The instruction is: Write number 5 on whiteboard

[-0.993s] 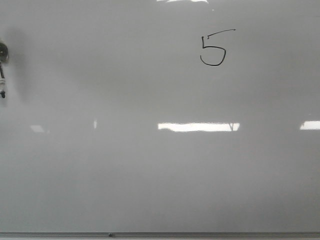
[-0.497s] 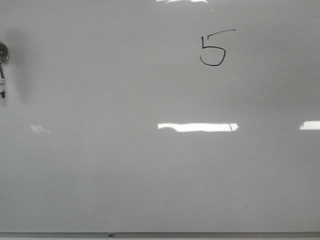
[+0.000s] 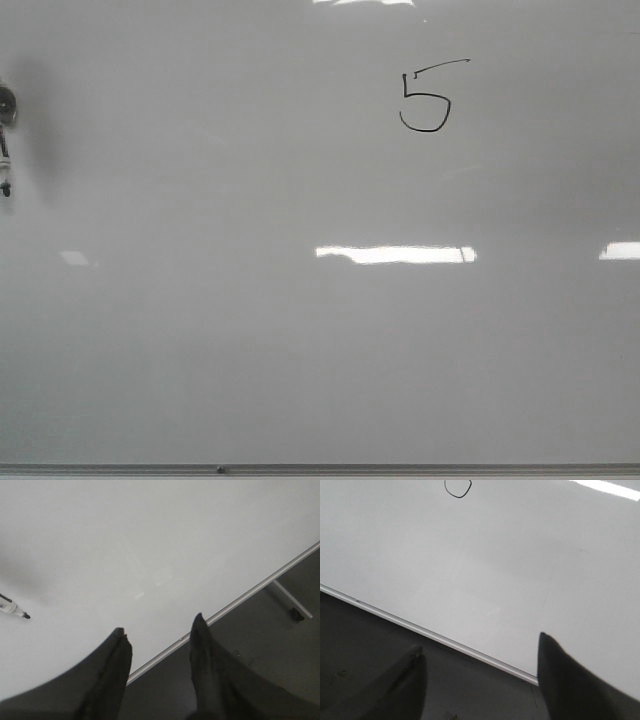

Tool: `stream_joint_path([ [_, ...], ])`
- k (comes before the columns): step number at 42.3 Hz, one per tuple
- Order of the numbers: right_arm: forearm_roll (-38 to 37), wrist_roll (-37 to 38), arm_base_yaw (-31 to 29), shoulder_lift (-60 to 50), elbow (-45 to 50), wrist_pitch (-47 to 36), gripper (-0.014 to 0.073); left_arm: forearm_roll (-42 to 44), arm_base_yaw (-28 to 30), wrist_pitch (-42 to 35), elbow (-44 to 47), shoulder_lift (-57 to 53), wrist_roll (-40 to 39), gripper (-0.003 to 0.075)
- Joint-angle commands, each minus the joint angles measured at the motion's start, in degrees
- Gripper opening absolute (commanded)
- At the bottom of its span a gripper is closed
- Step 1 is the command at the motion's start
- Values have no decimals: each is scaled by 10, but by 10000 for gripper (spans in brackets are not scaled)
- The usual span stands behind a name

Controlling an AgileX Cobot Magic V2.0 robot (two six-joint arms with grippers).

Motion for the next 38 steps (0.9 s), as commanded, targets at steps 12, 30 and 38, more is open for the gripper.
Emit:
stream_joint_path([
  [12, -3, 0, -5, 2, -12, -44, -65, -3, -5, -62, -18, 9, 0, -1],
  [30, -2, 0, -5, 2, -12, -32, -69, -3, -5, -62, -18, 11, 0, -20],
  [38, -2, 0, -5, 2, -12, -32, -69, -3, -5, -62, -18, 11, 0, -20],
])
